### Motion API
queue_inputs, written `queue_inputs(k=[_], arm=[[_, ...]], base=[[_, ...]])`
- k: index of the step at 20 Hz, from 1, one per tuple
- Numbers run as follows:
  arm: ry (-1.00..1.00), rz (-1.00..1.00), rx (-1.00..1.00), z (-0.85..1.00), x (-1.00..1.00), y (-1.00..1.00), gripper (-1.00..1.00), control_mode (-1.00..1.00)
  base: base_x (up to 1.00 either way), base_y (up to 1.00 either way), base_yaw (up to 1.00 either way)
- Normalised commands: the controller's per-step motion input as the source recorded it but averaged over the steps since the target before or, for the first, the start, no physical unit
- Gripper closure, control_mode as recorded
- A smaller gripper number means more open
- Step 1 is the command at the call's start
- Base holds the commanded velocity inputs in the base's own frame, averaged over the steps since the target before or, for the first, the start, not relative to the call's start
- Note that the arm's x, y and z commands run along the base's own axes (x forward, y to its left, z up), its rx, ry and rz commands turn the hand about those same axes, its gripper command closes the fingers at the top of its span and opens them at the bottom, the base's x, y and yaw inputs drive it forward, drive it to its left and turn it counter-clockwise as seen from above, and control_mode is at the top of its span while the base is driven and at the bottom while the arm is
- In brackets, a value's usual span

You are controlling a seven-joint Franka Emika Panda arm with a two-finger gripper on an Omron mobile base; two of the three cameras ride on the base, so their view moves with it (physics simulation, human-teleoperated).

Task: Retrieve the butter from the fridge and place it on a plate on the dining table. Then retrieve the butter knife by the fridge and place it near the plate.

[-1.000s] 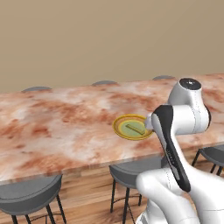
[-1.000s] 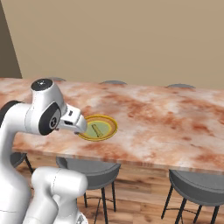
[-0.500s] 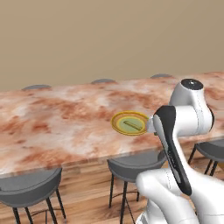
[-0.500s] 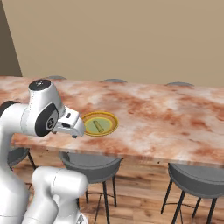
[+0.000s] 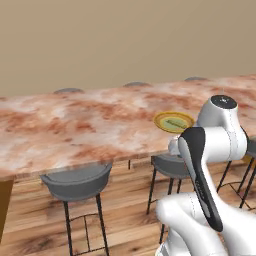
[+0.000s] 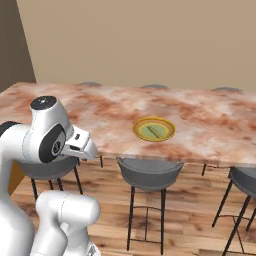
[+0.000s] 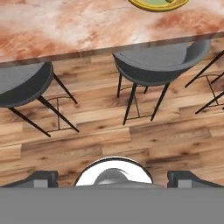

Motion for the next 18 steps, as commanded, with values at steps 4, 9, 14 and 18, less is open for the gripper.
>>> queue_inputs(k=[4,9,14,18], arm=[[0.0,0.0,0.0,0.0,0.0,0.0,-1.0,1.0],[0.0,0.0,0.0,0.0,0.0,0.0,-1.0,1.0],[0.0,0.0,0.0,0.0,0.0,0.0,-1.0,1.0],[0.0,0.0,0.0,0.0,0.0,0.0,-1.0,1.0]], base=[[-0.58,1.0,0.0],[-0.46,1.0,0.0],[-0.38,1.0,0.0],[-0.26,1.0,0.0]])
